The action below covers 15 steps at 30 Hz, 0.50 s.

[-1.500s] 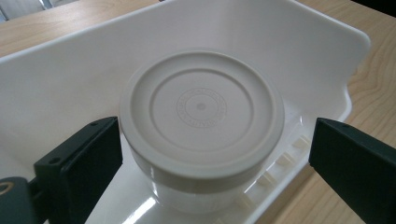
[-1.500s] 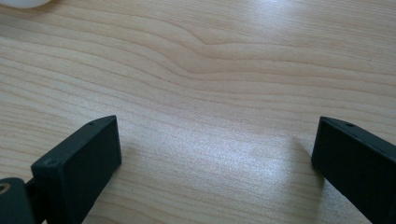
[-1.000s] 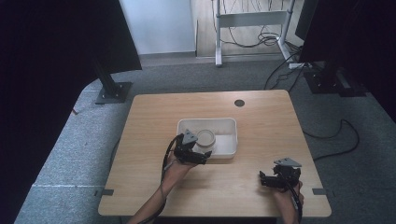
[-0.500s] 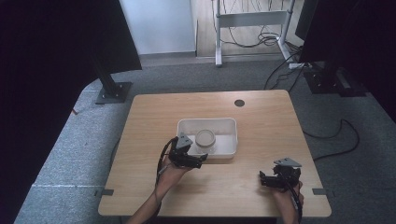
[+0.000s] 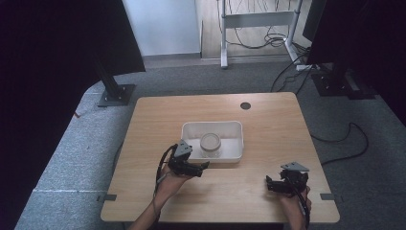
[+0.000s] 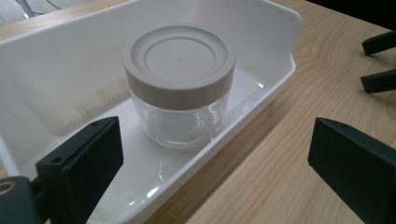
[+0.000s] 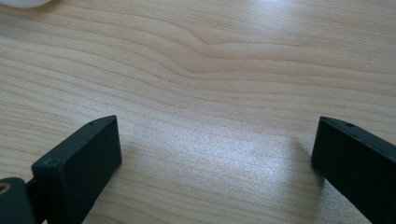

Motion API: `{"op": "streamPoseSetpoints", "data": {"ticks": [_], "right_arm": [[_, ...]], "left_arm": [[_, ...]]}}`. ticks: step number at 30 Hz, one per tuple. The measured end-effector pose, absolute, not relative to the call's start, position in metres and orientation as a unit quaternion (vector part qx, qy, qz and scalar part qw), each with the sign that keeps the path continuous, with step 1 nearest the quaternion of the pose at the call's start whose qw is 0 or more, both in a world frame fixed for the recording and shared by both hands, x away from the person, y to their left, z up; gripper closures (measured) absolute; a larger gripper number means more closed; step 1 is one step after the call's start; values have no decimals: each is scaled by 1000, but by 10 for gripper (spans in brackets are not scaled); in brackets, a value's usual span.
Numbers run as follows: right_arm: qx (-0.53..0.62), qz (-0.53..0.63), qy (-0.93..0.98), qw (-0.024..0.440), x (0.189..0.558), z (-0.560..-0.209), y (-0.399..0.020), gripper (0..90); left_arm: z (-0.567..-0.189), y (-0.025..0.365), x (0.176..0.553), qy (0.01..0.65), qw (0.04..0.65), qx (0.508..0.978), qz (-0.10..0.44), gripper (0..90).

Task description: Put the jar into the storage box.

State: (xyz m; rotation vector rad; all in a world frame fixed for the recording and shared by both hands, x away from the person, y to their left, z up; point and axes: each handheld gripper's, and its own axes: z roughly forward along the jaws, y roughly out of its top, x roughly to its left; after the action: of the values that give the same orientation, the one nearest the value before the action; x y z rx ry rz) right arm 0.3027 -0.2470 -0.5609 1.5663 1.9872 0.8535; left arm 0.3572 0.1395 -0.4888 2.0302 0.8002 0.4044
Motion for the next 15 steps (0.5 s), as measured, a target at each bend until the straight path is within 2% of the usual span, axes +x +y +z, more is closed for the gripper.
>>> {"op": "streamPoseSetpoints", "data": {"ticks": [15], "right_arm": [[571, 311, 724, 233, 302, -561, -247, 11]], "left_arm": [[-496, 157, 345, 327, 445, 818, 162, 33]]}}
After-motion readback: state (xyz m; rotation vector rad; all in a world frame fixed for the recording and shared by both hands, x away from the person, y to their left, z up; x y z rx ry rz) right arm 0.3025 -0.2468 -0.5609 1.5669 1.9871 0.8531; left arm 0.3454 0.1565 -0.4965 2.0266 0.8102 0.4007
